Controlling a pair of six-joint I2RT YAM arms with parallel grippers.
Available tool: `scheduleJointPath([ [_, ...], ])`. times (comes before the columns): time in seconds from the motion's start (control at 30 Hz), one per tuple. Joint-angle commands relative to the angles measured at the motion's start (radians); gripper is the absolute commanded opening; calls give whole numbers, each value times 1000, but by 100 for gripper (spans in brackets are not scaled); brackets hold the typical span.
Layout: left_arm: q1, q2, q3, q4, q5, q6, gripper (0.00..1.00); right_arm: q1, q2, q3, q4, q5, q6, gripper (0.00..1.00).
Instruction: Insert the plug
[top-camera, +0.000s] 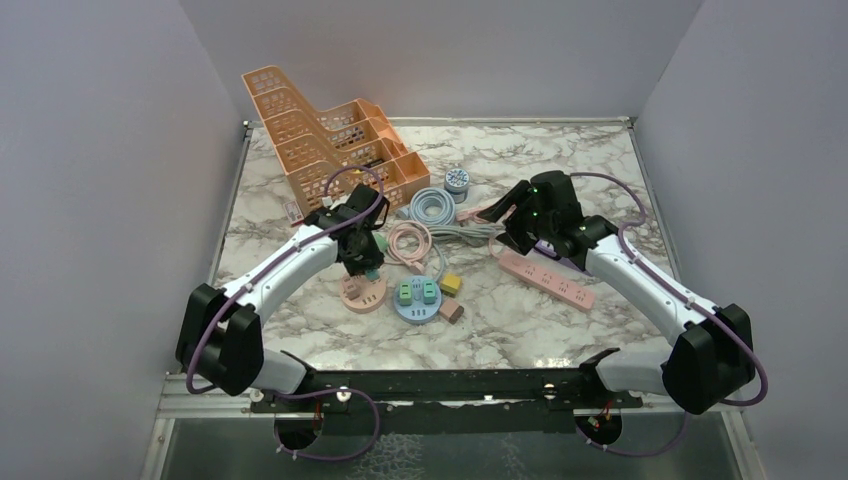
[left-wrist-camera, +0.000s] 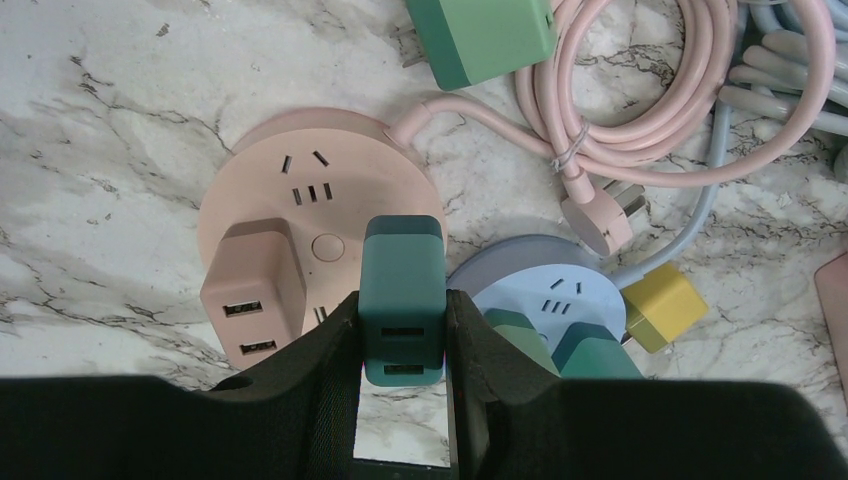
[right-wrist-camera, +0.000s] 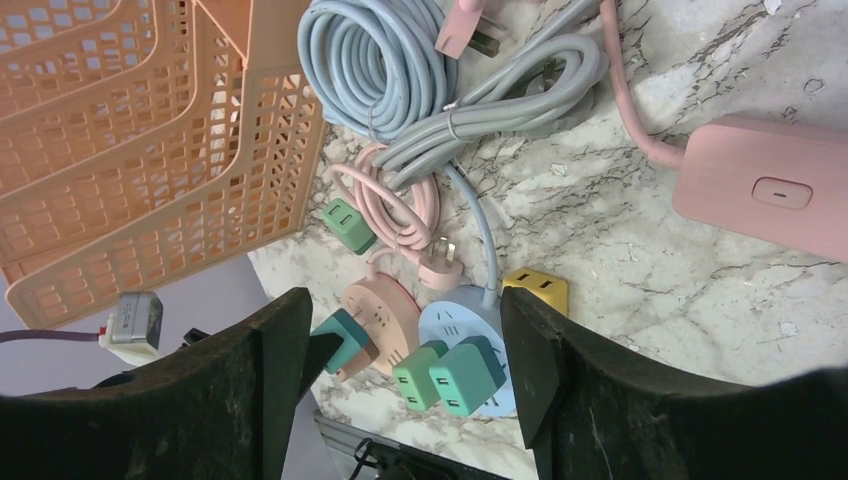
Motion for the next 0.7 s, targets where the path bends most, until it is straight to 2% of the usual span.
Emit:
scheduleJointPath([
  [0.0, 4, 22, 19, -15, 47, 17, 0, -5, -11, -4, 26, 45, -13, 69],
  [0.67, 5, 98, 19, -55, 13, 20, 0, -5, -1, -11, 35, 60, -19, 68],
])
